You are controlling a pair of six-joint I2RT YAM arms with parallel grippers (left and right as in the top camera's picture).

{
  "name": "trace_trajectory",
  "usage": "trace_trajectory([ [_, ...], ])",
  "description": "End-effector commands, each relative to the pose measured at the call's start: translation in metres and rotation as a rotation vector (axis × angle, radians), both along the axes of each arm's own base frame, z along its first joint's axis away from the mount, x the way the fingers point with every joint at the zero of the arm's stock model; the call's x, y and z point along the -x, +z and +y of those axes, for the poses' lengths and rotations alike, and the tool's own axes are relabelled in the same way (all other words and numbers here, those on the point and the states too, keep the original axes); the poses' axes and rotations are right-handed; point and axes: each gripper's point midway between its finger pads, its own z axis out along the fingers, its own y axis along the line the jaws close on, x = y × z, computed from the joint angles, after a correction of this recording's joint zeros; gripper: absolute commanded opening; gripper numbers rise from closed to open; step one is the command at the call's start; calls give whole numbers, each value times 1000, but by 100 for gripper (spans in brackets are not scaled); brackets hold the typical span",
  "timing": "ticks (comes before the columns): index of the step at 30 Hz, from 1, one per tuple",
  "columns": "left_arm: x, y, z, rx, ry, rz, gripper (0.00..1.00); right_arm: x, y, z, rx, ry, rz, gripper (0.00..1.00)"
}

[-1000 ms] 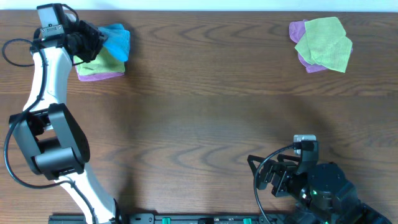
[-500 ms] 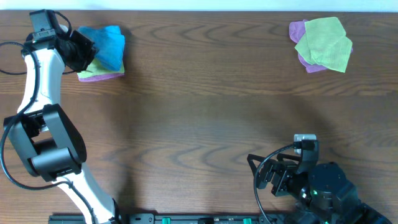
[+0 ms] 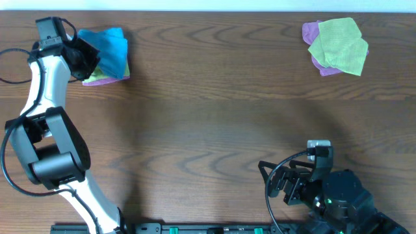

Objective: Fold the cloth
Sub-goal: 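Lower the blue cloth onto the stack and open the left gripper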

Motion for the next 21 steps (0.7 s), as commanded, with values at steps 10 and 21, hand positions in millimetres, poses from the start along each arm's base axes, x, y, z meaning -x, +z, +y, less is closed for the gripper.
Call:
trace_trajectory([
  [10,16,-35,-1,-19,-7,33,17,-1,-2,-1,-5,-17,13,99],
  [21,5,-16,-17,41,-138,-63,95,-6,-3,-11,42,-55,-17,99],
])
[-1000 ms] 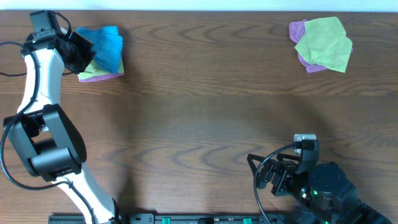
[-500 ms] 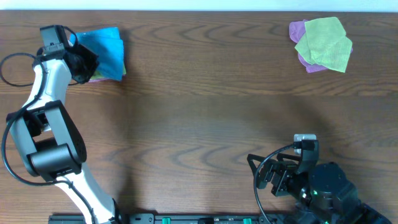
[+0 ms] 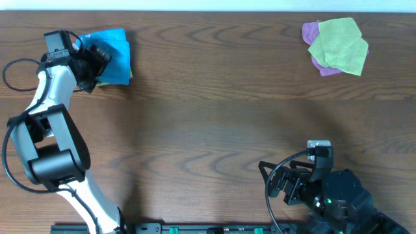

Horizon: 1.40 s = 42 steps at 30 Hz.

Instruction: Fold the cloth

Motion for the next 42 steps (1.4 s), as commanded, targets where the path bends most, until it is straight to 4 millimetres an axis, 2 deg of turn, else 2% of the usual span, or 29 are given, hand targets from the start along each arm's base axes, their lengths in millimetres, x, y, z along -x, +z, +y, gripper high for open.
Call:
trace_trajectory([
  [1,-3,20,-10,50,-97,-65,95,-12,0,-17,58,-96,-43,99],
  [3,-1,32,-12,71,-106,-80,95,-19,1,-29,92,-163,-71,99],
  [7,7,67,-9,44,-117,-128,95,-25,6,-36,100,-217,-101,99],
  [9,15,95,-12,-7,-163,-175,95,-31,15,-36,215,-136,-206,99],
  [12,30,127,-17,-58,-211,-215,95,-35,25,-30,333,-20,-325,99],
  [15,57,148,-27,-86,-267,-204,95,-34,22,-32,414,36,-348,99],
  [21,113,165,-51,-98,-408,-143,95,-27,13,-37,498,96,-347,99],
  [26,143,182,-67,-106,-465,-201,95,-14,20,-46,482,99,-398,99],
  [31,188,176,-88,-112,-509,-251,95,5,34,-52,369,85,-505,99],
  [37,243,170,-133,-34,-630,-411,95,20,26,-78,219,-81,-484,99],
  [42,278,162,-156,-7,-690,-500,95,21,25,-78,210,-77,-480,99],
])
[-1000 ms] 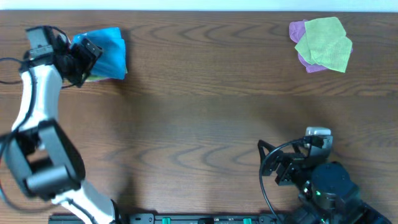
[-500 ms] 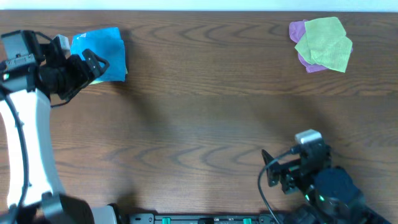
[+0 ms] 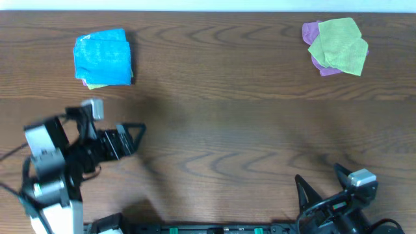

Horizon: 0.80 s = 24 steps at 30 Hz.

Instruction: Fold the cloth

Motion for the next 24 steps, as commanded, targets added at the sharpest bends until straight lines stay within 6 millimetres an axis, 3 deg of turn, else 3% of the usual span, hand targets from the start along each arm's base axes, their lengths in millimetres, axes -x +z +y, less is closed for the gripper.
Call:
trace_trajectory([
  [1,18,1,-18,40,-81,-74,95,-1,-3,-3,-30,-33,15,99],
  [5,33,-10,-27,42,-106,-104,95,1,-12,-5,-3,-34,47,99],
  [12,41,-17,-55,12,-259,-210,95,10,-39,-13,74,-36,141,99],
  [15,48,-21,-67,24,-315,-191,95,10,-38,-13,73,-36,139,99],
  [19,32,-40,-41,-173,-208,-183,95,10,-38,-13,73,-36,139,99],
  [24,18,-43,-22,-439,-272,-333,95,10,-38,-13,73,-36,139,99],
])
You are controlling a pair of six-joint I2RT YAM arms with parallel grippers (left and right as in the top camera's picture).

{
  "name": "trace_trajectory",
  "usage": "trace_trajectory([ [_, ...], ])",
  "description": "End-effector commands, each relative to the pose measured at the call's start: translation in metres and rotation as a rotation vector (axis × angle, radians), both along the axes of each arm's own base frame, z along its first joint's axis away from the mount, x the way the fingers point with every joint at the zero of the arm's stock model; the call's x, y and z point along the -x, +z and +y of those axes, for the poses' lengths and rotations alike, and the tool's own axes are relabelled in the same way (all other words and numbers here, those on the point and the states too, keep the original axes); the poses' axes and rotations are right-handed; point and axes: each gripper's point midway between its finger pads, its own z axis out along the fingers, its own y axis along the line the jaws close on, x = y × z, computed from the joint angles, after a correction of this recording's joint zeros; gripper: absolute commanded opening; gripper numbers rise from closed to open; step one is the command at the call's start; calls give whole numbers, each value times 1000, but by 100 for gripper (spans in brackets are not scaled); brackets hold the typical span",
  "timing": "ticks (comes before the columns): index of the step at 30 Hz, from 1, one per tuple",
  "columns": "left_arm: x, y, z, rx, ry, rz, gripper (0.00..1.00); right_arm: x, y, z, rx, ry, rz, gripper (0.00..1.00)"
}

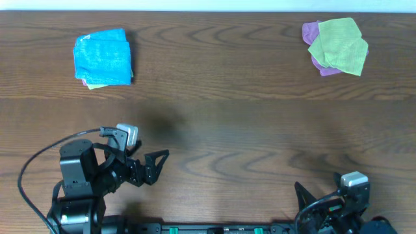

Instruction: Fold the cloth

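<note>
A blue cloth lies folded into a rough square at the far left of the table, on top of a small stack whose yellow-green and pink edges peek out below it. My left gripper sits low near the front left, far from the stack, open and empty. At the front right edge my right gripper is partly cut off; one finger shows, spread wide, with nothing in it.
A green cloth lies loosely over a purple cloth at the far right. The brown wooden table spreads between the two piles. A black cable loops beside the left arm.
The left arm has drawn further toward the front edge and a little to the right, its gripper still open. The right arm has sunk slightly lower at the front right. The cloths have not moved.
My left gripper was at the blue cloth on the far-left stack, the cloth bunched up. Shortly after it was still on the cloth, which lay flatter. Then the cloth lay folded square and the arm was back mid-table; now both arms sit at the front edge.
</note>
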Motion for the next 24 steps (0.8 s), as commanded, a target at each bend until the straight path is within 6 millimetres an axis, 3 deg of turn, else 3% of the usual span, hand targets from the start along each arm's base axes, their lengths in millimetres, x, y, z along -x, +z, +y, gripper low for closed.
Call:
trace_trajectory([
  [1,-13,-8,23,-237,3,-121,95,-1,-1,-3,-6,-24,0,99],
  [8,-14,-24,43,-425,35,-229,95,-1,-1,-3,-6,-24,0,99],
  [15,0,-56,52,-471,97,-311,95,-1,-1,-3,-6,-24,0,99],
  [24,1,-87,69,-471,228,-274,95,-1,-1,-3,-6,-24,0,99],
])
